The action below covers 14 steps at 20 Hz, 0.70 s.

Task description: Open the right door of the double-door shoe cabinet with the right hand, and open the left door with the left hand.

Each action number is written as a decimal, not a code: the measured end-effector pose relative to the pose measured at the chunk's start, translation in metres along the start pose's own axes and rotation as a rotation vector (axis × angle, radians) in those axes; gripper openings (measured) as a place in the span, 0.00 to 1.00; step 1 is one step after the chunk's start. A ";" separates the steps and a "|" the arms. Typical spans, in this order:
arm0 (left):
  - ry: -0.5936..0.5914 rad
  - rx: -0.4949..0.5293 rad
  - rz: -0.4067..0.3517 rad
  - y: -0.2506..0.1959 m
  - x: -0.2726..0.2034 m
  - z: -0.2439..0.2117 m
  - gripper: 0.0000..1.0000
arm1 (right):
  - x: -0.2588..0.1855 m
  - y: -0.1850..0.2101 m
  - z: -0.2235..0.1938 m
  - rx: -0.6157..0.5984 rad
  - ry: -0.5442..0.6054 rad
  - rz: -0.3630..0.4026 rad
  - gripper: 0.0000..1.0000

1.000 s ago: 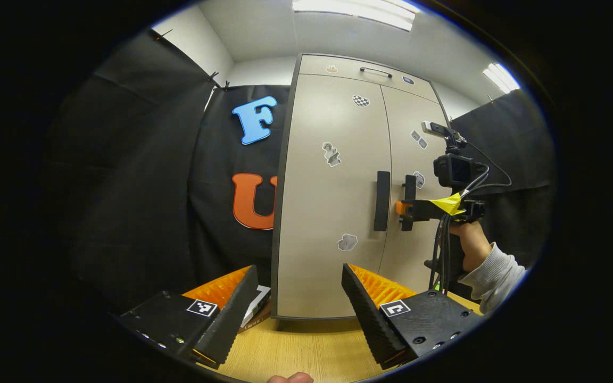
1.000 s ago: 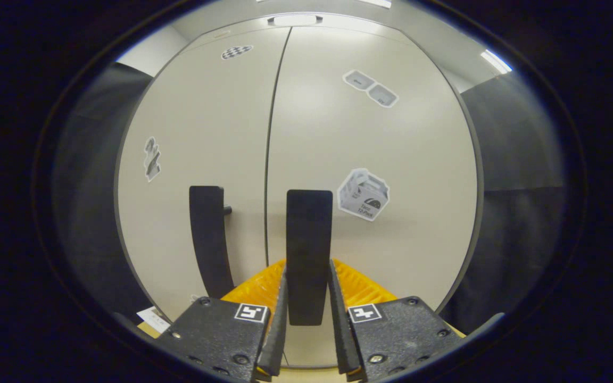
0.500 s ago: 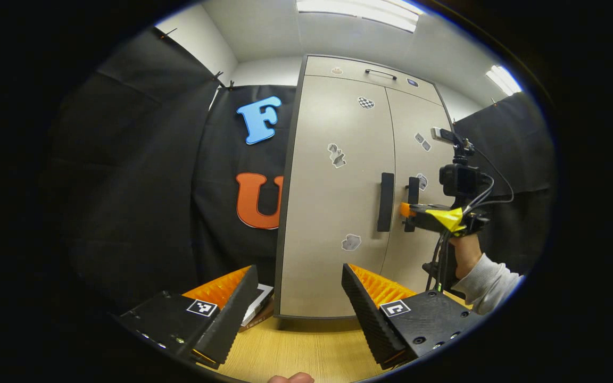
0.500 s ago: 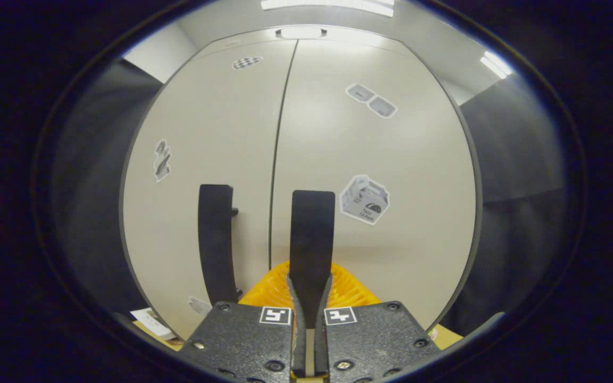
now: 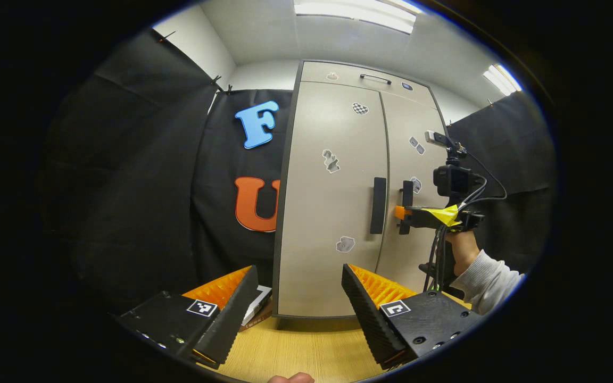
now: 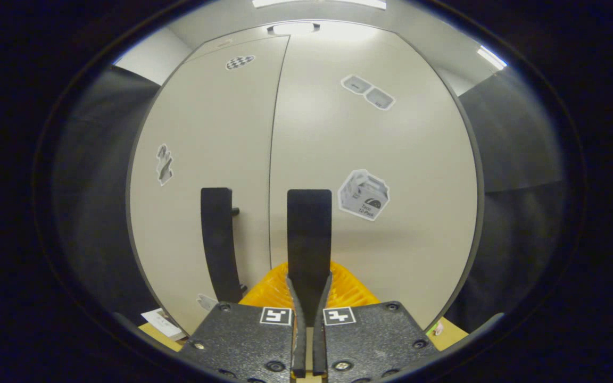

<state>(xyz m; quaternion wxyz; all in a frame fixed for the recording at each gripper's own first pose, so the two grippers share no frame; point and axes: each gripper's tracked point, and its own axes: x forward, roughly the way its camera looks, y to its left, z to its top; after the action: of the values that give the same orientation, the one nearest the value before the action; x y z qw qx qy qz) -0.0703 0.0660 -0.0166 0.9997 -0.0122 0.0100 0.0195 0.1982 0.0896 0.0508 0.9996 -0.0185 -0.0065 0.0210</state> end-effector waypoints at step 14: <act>0.031 0.023 0.000 -0.047 -0.009 -0.001 0.95 | -0.044 -0.013 -0.005 0.007 0.040 0.169 0.08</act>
<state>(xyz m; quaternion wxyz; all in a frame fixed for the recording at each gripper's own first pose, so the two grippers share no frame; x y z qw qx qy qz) -0.0780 0.0185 -0.0165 0.9995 -0.0008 0.0256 0.0193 0.1545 0.0749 0.0456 0.9942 -0.0160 0.0153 0.1049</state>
